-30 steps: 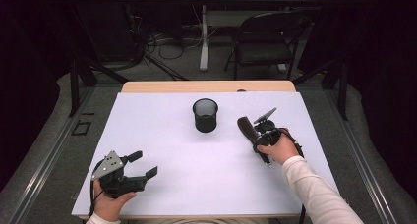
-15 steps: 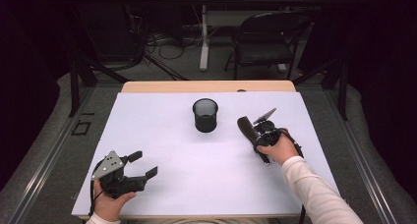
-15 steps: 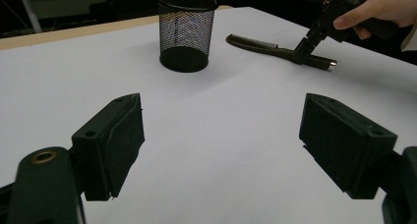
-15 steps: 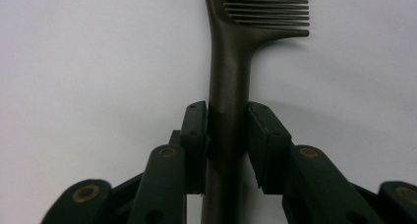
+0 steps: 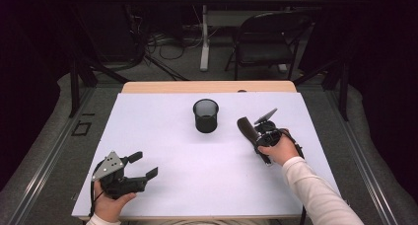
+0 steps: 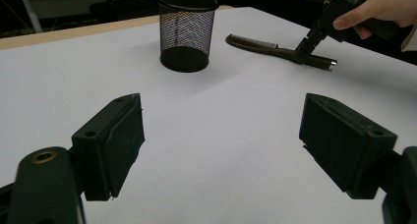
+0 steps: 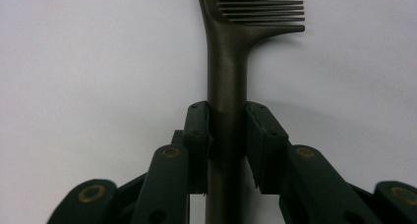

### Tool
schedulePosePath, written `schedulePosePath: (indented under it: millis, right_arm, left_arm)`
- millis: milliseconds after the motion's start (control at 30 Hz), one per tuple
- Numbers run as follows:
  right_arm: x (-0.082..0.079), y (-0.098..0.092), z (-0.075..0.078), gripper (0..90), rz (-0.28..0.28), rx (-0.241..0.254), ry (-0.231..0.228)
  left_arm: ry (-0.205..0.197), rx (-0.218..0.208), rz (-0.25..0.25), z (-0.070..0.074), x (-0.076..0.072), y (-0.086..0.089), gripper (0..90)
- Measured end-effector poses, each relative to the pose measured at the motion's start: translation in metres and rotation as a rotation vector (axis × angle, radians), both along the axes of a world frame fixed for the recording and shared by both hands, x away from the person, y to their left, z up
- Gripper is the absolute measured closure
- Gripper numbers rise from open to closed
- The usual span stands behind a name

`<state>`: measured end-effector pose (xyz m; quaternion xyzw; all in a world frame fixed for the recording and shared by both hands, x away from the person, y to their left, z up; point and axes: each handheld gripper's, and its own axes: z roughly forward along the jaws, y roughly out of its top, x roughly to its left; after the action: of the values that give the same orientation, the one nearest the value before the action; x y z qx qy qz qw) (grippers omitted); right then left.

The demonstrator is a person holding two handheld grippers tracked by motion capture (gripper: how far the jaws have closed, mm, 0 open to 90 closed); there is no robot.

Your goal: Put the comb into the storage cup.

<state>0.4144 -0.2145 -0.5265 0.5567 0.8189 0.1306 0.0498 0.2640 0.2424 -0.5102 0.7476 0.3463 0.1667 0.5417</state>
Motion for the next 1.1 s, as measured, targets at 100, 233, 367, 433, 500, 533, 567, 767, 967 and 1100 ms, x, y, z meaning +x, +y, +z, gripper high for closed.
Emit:
schedulePosePath:
  millis: [100, 233, 367, 433, 500, 533, 567, 767, 967, 1100]
  right_arm:
    - [0.0, 0.0002, -0.0002, 72.5, -0.007, 0.006, -0.001]
    - [0.0002, 0.0, -0.0003, 72.5, -0.008, 0.009, -0.001]
    - [0.0002, -0.0002, 0.0001, 72.6, -0.004, 0.004, 0.0]
    - [0.0003, -0.0008, 0.0005, 72.7, -0.004, 0.004, 0.007]
    - [0.0002, -0.0013, 0.0003, 72.7, -0.007, 0.013, 0.004]
    - [-0.0002, -0.0019, -0.0008, 72.7, -0.006, 0.029, -0.017]
    - [-0.0002, -0.0019, -0.0008, 72.7, -0.006, 0.029, -0.017]
    - [-0.0011, -0.0046, 0.003, 72.7, -0.008, 0.023, -0.004]
    - [-0.003, -0.006, 0.0029, 72.8, -0.008, 0.048, -0.031]
    - [-0.0045, -0.0058, 0.0054, 72.8, -0.009, 0.07, -0.053]
  left_arm:
    - [0.002, 0.002, 0.002, 0.0001, 0.0, 0.0001, 17.2]
    - [0.001, 0.004, 0.005, -0.0001, -0.0001, -0.0001, 17.2]
    - [0.001, -0.002, 0.0, -0.0004, 0.0001, -0.0003, 17.2]
    - [0.002, -0.001, 0.0, -0.0004, 0.0001, -0.0002, 17.2]
    - [0.002, 0.003, 0.007, -0.0001, -0.0002, -0.0001, 17.2]
    - [0.004, 0.003, 0.002, -0.0001, -0.0001, 0.0, 17.2]
    - [0.002, -0.002, 0.001, -0.0004, 0.0, -0.0002, 17.2]
    - [0.002, 0.0, 0.0, -0.0005, 0.0001, -0.0003, 17.2]
    - [0.002, 0.002, 0.0, -0.0005, 0.0, -0.0003, 17.2]
    - [0.002, -0.001, 0.001, -0.0006, 0.0, -0.0003, 17.2]
